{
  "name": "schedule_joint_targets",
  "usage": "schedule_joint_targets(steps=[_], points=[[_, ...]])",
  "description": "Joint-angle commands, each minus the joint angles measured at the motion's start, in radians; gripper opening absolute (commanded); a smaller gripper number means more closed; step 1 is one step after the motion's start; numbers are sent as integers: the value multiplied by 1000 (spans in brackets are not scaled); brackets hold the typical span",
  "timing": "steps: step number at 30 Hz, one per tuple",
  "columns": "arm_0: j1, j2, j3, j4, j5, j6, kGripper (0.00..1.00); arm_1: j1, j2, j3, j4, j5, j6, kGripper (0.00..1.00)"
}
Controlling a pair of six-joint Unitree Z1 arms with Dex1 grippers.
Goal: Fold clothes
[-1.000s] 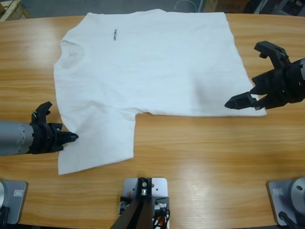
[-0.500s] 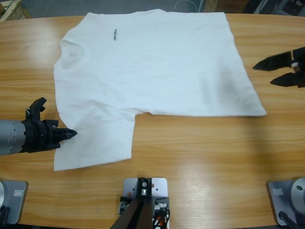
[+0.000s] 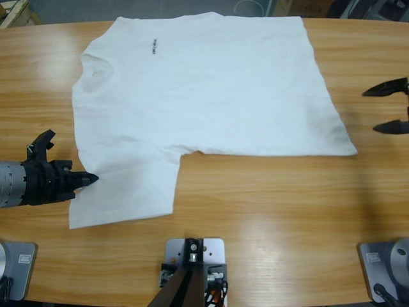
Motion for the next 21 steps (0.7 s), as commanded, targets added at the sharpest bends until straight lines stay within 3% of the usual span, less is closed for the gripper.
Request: schedule_joint_targets(steps=[1,7,21], points=[[18,8,-1,13,10,17,0,-17,-15,104,-192,-151,220,908],[42,12,-8,14,3,37,0,-17,-21,253,-423,-174,323,905],[47,41,-36,12,0,40,0,27,48,339,-532,-201,376,903]])
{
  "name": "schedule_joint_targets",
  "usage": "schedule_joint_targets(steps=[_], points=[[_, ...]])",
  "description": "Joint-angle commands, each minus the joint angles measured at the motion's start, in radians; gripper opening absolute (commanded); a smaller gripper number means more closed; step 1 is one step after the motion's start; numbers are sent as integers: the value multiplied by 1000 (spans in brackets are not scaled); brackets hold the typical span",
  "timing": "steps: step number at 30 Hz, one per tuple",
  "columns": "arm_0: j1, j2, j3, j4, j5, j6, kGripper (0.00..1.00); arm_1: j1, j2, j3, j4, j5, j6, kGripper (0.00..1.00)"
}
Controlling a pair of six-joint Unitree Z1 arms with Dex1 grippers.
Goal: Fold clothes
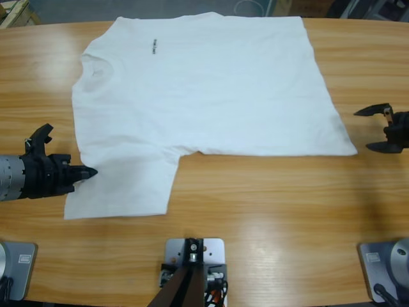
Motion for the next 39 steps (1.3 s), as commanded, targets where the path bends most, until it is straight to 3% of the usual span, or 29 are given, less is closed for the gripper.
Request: schedule_joint_targets(steps=[1,11,14,16,18,20,24,25,27,28,39], points=[[10,38,-21,13,-2,9,0,37,51,49,-46,-23,43,904],[10,36,-21,14,-3,9,0,80,141,75,-116,-19,61,897],[10,36,-21,14,-3,9,0,96,150,82,-127,-17,65,630],[10,38,-21,14,-3,9,0,109,152,84,-128,-17,70,565],[10,38,-21,14,-3,9,0,121,152,91,-131,-19,78,433],[10,38,-23,14,-3,9,0,139,154,101,-142,-20,91,384],[10,38,-24,14,-3,9,0,172,154,130,-177,-24,117,380],[10,38,-24,14,-3,9,0,172,152,132,-180,-24,118,318],[10,38,-24,14,-3,9,0,175,125,135,-180,-41,118,27],[10,38,-23,14,-3,9,0,180,111,136,-180,-53,118,0],[10,36,-26,14,-3,10,0,201,66,135,-192,-70,75,0]])
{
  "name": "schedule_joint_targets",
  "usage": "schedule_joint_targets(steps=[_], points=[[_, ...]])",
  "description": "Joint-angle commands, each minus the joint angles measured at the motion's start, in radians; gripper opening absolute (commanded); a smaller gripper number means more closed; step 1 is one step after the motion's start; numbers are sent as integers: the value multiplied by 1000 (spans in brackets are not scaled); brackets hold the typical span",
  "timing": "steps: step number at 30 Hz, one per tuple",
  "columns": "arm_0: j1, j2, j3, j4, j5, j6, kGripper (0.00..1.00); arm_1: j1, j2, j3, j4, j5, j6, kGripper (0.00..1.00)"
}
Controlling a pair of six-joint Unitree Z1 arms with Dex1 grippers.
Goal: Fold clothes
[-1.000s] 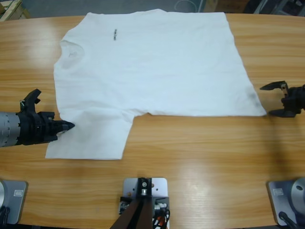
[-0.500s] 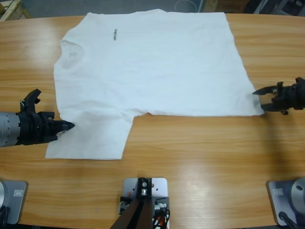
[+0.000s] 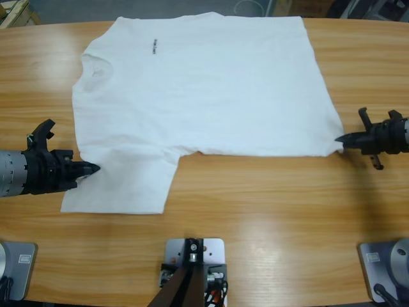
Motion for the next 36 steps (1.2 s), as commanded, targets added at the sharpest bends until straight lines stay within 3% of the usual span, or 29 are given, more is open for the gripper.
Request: schedule_joint_targets(steps=[1,5,10,16,27,36], points=[[9,26,-6,14,-3,11,0,27,-26,33,-14,-19,-39,0],[31,-23,-34,22,-2,41,0,27,-98,24,29,1,-50,0],[115,-100,-125,144,-3,120,0,27,-208,-84,183,4,-75,0],[183,-169,-145,207,-5,150,0,27,-249,-158,274,9,-100,0],[301,-144,-204,218,-55,222,0,27,-139,-317,336,86,-173,0],[372,-101,-276,239,-74,268,0,28,-100,-353,357,82,-200,0]])
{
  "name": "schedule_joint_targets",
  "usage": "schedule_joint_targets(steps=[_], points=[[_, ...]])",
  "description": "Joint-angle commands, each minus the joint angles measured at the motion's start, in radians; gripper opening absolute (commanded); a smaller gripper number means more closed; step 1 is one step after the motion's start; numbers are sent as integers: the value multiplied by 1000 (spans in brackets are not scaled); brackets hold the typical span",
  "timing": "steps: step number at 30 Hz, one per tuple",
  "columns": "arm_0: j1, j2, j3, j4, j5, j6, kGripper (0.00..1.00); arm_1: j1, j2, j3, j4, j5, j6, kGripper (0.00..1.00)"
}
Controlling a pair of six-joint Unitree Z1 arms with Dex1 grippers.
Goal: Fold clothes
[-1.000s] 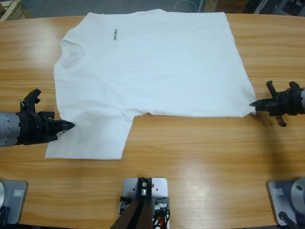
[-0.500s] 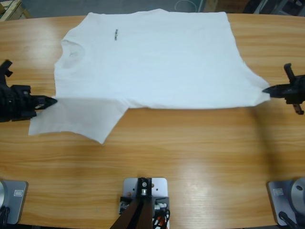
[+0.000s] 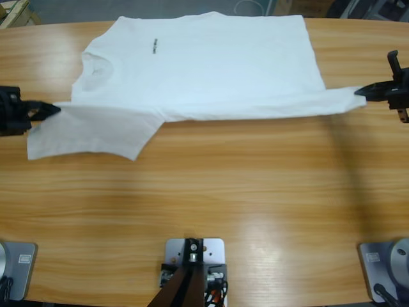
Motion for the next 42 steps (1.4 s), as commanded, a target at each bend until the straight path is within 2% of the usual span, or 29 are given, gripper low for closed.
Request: schedule_joint_targets(steps=[1,7,15,42], points=[[76,53,-35,24,-30,43,0,11,68,-21,17,13,-29,0],[123,88,-65,26,-53,71,0,10,123,-90,27,17,-35,0],[150,168,-138,27,-72,104,0,10,204,-249,127,11,-107,0],[244,437,-328,41,-117,178,0,55,534,-555,201,19,-162,0]])
